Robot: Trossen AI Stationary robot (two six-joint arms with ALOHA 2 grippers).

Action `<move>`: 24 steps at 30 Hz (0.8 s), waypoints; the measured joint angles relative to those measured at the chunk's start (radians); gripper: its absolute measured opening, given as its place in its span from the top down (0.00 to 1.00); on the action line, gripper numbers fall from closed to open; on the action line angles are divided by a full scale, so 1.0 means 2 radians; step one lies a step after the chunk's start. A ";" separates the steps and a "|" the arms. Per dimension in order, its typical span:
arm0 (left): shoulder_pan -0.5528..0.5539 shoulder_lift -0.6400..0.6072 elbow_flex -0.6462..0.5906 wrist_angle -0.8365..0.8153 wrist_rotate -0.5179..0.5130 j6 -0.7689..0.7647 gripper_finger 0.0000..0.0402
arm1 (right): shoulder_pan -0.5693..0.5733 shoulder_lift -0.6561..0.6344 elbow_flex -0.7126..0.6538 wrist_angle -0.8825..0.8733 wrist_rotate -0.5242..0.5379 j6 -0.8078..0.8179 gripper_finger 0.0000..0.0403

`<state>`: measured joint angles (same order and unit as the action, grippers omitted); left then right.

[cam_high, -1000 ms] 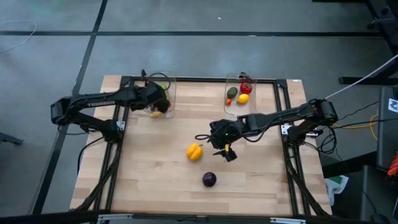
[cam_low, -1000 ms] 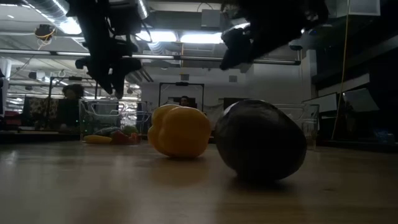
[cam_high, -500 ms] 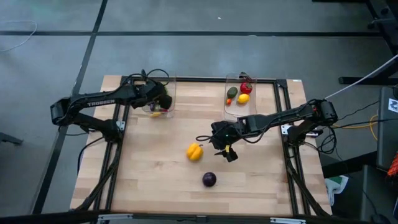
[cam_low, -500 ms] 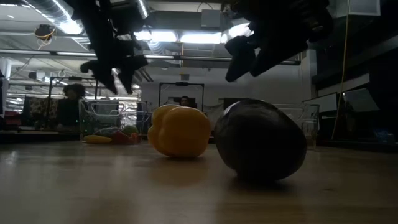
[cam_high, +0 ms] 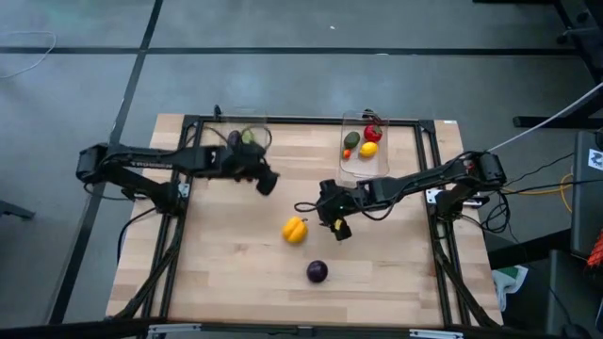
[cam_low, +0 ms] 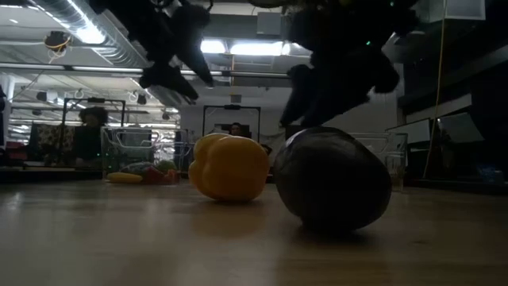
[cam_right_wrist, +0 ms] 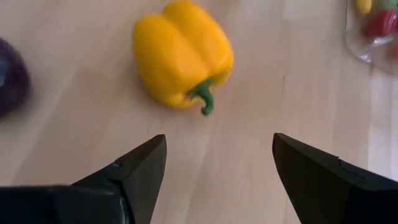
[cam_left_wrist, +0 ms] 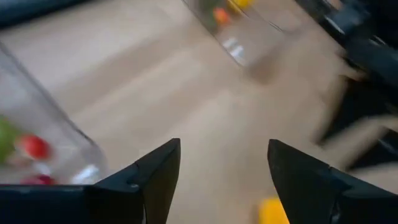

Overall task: Sort produce into baskets
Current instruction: Put the yellow bell pepper into the left transparent bin

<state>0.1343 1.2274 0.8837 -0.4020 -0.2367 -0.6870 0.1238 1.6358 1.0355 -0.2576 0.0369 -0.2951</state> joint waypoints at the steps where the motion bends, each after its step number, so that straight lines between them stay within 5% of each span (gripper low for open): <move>1: -0.017 0.000 0.000 0.000 0.000 -0.011 0.41 | 0.000 0.001 -0.006 0.006 0.006 0.000 0.28; 12: -0.178 0.071 0.000 0.044 -0.044 -0.137 0.41 | 0.000 0.042 -0.025 0.080 0.034 0.001 0.28; 24: -0.249 0.184 0.000 0.117 -0.037 -0.220 0.41 | 0.000 0.103 -0.026 0.105 0.104 0.001 0.28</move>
<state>-0.3627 1.5951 0.8833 -0.1680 -0.3099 -1.1270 0.1238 1.8410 0.9844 -0.0482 0.2442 -0.2931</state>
